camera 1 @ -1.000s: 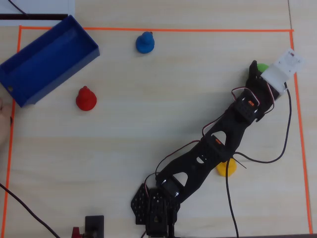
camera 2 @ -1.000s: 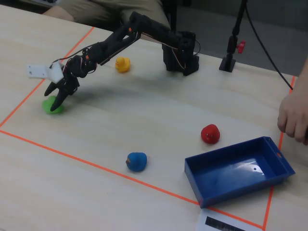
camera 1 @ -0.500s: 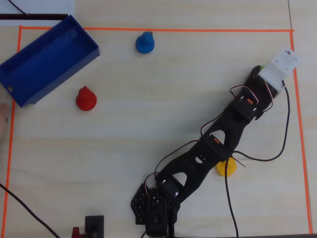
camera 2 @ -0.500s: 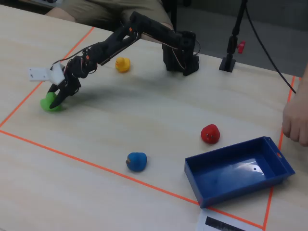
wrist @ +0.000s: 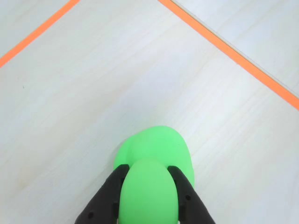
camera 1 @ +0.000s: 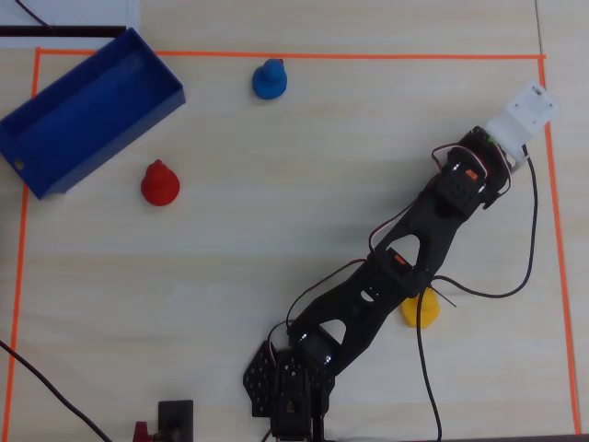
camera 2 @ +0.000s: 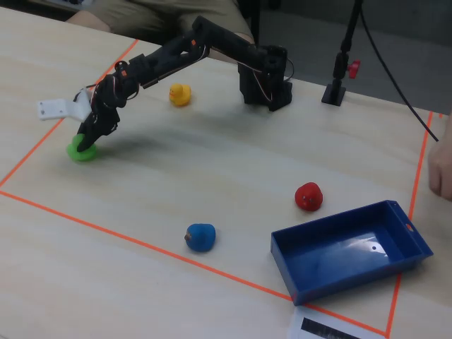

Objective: Grasp green duck and put it into box.

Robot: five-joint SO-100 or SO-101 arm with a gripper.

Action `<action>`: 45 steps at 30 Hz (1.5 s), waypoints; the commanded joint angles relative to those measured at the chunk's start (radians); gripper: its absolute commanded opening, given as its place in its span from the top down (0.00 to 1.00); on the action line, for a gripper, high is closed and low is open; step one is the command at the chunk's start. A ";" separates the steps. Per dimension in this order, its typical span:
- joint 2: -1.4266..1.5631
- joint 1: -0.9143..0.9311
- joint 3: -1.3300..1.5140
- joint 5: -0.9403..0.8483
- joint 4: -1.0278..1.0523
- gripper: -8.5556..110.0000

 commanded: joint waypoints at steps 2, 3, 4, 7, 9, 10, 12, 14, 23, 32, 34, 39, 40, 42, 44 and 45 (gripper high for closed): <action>0.158 -0.025 -0.083 0.144 0.178 0.93; 0.215 -0.037 -0.094 0.186 0.224 0.93; 0.284 -0.054 -0.094 0.232 0.270 0.93; 0.532 -0.146 -0.078 0.347 0.468 0.93; 0.726 -0.247 -0.035 0.407 0.609 0.93; 0.818 -0.314 -0.008 0.430 0.675 0.93; 0.977 -0.469 0.057 0.472 0.796 0.93; 1.072 -0.650 0.100 0.529 0.914 0.93; 1.025 -1.364 0.265 0.868 1.040 0.93; 0.650 -1.609 -0.083 0.905 0.922 0.93; 0.561 -1.617 -0.215 0.891 0.913 0.93; 0.345 -1.629 -0.522 0.854 0.874 0.93; 0.322 -1.629 -0.534 0.841 0.845 0.93; 0.281 -1.626 -0.535 0.822 0.761 0.93; 0.250 -1.617 -0.511 0.811 0.661 0.93; 0.241 -1.611 -0.492 0.808 0.601 0.93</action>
